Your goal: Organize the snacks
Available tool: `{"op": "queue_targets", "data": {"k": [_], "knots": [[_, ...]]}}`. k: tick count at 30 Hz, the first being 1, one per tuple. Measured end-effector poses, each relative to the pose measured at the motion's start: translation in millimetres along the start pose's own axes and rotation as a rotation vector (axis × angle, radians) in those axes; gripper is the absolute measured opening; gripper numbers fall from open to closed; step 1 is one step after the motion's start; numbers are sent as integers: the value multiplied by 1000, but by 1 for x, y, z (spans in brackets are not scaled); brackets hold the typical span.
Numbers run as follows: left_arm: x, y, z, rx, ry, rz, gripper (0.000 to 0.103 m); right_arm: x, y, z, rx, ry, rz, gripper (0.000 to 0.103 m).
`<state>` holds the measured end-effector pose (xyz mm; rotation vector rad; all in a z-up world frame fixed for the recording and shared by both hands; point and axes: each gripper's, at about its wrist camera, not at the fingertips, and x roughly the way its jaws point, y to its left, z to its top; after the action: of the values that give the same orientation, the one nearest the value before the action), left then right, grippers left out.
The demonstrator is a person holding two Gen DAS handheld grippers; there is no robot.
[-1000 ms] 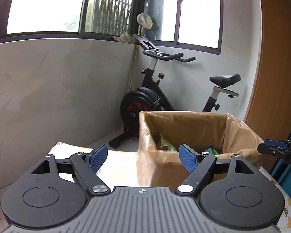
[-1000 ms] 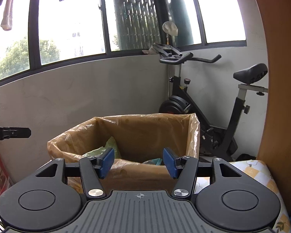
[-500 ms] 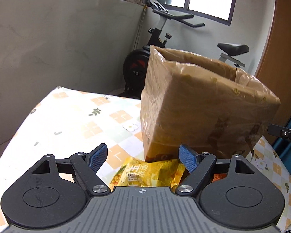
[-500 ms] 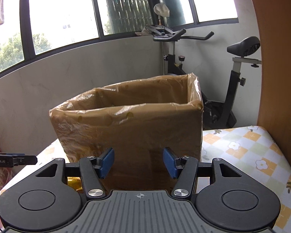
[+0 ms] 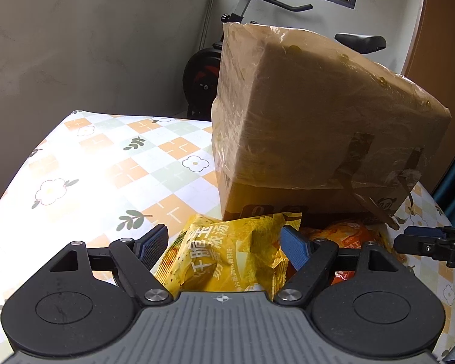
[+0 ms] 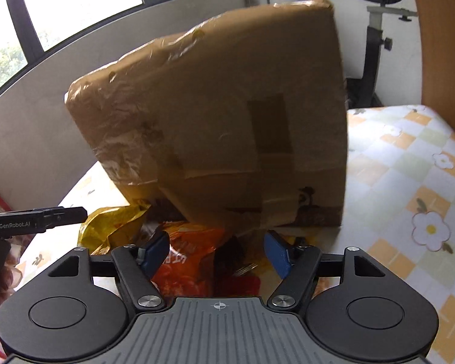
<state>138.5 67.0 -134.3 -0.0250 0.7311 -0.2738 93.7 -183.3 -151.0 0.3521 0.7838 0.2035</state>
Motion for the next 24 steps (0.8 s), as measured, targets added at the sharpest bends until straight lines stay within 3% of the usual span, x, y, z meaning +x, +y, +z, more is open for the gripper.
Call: {"op": "queue_targets", "data": {"k": [10, 24], "knots": [[20, 2, 4, 20, 0, -11, 83, 54, 23, 7, -35, 107, 1, 73], [46, -2, -5, 27, 55, -34, 91, 70, 22, -9, -43, 114, 13, 71]]}}
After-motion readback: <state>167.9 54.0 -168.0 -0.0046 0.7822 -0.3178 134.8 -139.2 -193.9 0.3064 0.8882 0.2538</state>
